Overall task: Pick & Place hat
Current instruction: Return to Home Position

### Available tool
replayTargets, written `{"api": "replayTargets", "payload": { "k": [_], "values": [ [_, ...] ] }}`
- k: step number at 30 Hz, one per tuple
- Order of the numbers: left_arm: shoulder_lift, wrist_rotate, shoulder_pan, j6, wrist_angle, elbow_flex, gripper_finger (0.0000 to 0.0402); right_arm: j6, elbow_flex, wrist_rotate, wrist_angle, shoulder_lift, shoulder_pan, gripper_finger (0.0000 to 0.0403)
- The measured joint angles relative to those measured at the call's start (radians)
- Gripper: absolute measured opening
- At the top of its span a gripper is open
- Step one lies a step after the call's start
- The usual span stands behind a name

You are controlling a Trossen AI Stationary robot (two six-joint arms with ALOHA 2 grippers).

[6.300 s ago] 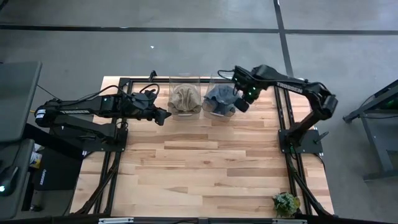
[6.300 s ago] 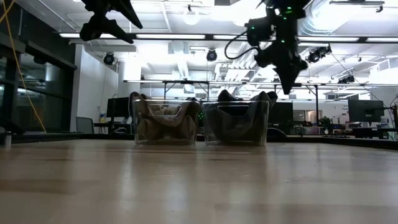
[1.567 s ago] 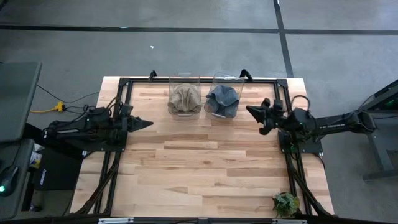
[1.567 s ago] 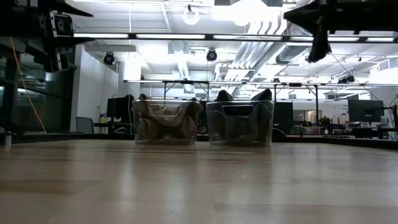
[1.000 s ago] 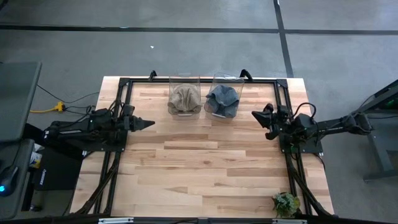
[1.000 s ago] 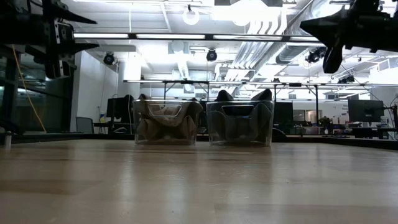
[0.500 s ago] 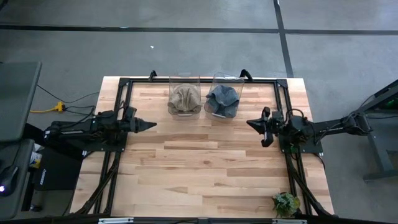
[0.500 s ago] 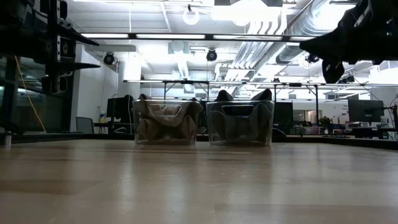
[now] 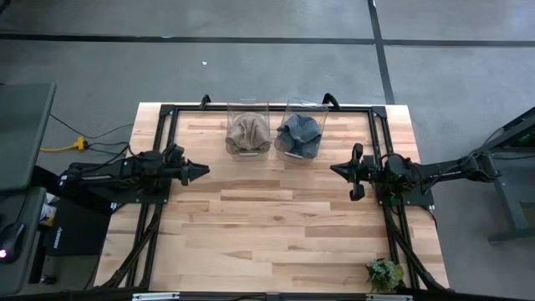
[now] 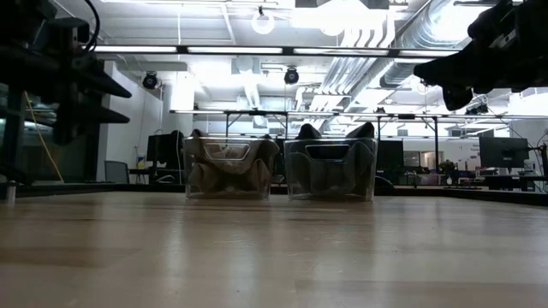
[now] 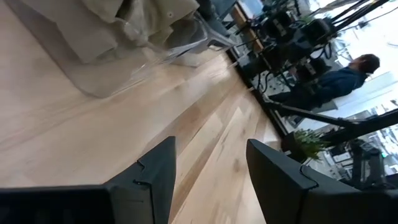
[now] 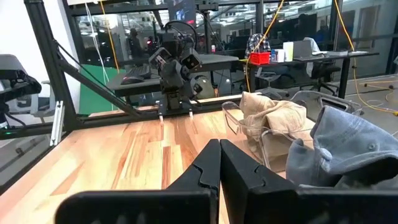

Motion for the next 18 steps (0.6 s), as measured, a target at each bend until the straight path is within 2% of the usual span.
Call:
{"api": "replayTargets", "payload": {
  "k": [18],
  "values": [
    [0.000,0.000,0.000,-0.001,-0.017,-0.003,0.0177,0.002,0.000,0.000,0.000,0.000,0.000,0.0001]
  ]
}}
